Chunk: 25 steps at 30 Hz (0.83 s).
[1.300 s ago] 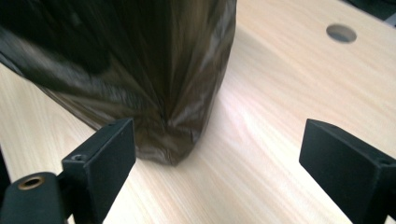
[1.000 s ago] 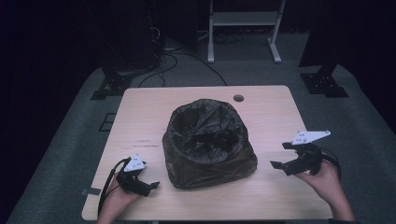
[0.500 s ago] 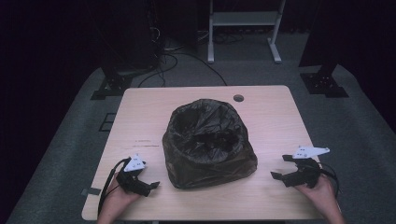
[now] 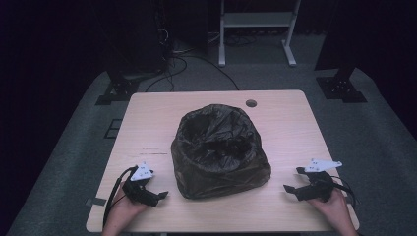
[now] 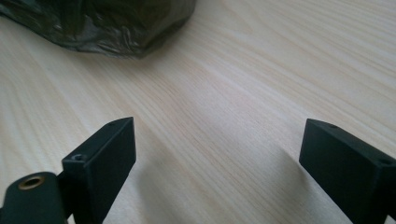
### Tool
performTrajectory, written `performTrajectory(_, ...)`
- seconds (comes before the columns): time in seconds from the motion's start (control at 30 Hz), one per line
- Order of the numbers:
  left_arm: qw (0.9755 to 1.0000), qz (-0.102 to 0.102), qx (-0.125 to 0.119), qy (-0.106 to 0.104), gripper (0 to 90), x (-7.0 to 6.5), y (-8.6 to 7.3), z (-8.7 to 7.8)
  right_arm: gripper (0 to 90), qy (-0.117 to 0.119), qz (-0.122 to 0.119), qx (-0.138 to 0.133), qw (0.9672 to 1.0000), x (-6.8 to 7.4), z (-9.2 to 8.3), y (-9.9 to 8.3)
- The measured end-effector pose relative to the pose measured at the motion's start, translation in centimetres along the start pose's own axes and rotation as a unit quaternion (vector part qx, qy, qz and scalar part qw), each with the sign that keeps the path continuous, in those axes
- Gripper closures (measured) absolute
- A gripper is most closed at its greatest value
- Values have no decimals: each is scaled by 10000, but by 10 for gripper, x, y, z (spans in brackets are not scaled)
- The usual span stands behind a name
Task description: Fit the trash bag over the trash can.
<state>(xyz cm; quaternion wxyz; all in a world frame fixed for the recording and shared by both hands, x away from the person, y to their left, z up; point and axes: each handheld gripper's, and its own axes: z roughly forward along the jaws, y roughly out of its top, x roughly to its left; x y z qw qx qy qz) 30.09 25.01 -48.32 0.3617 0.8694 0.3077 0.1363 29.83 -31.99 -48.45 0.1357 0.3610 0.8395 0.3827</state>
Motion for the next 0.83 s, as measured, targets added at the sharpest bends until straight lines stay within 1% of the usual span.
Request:
performTrajectory(0.17, 10000, 0, 0, -1, 0, 0, 0, 0, 93, -108, -33, 20, 9999, 0, 1, -2)
performTrajectory(0.4, 10000, 0, 0, 0, 0, 0, 0, 0, 93, -181, -86, 76, 9998, 1, 2, -2)
performTrajectory(0.83, 10000, 0, 1, 0, 0, 0, 0, 0, 94, -204, -79, 76, 9997, 2, 2, -2)
